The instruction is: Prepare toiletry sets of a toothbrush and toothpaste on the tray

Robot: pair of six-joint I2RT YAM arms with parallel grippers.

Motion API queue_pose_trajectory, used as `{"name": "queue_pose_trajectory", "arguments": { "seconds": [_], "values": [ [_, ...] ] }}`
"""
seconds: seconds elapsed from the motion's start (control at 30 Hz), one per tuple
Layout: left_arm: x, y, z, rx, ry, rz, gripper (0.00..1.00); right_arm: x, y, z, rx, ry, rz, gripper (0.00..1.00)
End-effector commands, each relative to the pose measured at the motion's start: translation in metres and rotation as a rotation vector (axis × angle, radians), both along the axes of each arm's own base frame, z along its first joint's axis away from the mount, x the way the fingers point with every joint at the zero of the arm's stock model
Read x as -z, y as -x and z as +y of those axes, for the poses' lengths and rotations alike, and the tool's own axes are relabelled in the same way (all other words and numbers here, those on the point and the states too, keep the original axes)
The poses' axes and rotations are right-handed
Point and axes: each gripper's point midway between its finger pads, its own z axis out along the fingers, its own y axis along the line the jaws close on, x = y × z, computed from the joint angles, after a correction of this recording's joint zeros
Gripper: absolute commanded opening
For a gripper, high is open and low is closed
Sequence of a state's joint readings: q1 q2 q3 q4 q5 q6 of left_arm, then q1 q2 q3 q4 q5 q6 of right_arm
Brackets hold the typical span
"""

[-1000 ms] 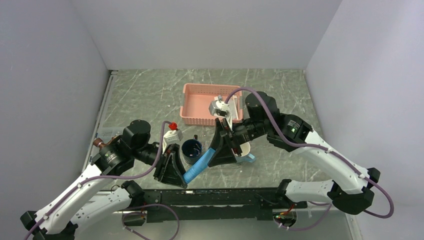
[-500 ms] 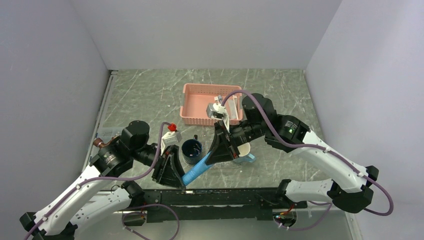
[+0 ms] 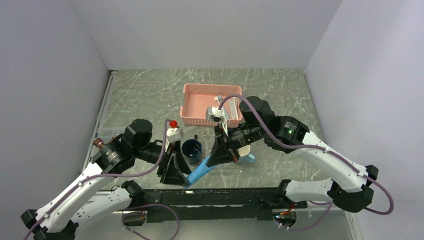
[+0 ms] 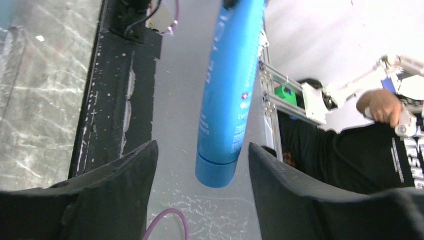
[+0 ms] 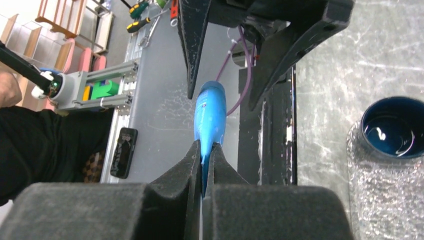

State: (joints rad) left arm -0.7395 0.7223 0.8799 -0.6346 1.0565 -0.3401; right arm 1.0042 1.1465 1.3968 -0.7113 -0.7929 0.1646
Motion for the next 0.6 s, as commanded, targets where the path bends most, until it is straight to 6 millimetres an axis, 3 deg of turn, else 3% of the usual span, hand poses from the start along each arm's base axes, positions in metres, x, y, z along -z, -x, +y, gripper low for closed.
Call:
{"name": "queue_pose_trajectory", "arguments": {
  "seconds": [0.0,0.13,0.37,0.47,0.57],
  "values": [
    [-0.009,-0.024,-0.004,-0.110,-0.001,-0.115,0.77,-0.007,-0.005,-0.007,0.046,0.027,-0.046,0.00],
    [-0.009,-0.045,-0.002,-0.240,-0.053,-0.164,0.85,-0.002,-0.015,-0.014,0.110,0.105,-0.072,0.00],
    [0.003,-0.100,0.019,-0.589,-0.201,-0.242,0.92,0.015,-0.049,-0.033,0.292,0.314,-0.144,0.00],
    [0.005,-0.112,0.028,-0.675,-0.227,-0.263,0.99,0.018,-0.065,-0.040,0.364,0.391,-0.177,0.00],
    [0.006,-0.121,0.039,-0.749,-0.254,-0.292,0.99,0.019,-0.078,-0.044,0.424,0.435,-0.205,0.00]
  ]
}}
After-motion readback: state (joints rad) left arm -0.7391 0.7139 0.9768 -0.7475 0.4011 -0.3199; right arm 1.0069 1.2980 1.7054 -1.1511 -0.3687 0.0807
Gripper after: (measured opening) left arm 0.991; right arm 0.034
